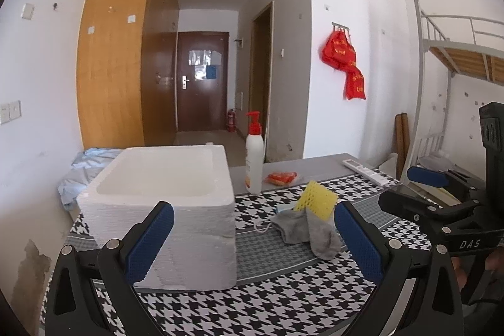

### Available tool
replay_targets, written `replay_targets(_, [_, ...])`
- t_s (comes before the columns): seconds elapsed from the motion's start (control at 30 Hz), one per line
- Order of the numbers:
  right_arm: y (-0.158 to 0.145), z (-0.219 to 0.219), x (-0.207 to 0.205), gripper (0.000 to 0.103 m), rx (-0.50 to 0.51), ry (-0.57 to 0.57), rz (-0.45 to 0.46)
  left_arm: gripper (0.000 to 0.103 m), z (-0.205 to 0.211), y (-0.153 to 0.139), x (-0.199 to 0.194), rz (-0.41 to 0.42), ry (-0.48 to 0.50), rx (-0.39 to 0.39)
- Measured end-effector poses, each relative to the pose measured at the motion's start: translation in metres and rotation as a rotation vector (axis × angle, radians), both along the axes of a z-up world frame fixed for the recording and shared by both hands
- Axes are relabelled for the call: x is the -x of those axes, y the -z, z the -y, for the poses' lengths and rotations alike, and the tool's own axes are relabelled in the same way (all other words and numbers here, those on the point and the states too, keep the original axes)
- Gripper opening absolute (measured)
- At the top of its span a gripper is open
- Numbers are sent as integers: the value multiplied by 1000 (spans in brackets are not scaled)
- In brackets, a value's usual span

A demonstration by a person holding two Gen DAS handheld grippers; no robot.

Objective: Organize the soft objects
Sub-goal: 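Move the left tool toward the grey cloth beside the yellow sponge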

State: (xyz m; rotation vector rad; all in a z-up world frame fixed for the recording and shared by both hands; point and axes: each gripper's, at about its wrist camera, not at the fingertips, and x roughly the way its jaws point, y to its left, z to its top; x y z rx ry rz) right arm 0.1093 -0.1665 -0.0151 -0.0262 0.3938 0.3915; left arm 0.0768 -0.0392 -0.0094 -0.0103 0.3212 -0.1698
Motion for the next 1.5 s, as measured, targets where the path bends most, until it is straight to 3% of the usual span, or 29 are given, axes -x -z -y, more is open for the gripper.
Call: replay_targets(1.5, [21,53,-21,102,-3,129,-63,102,56,24,-46,-107,128,-46])
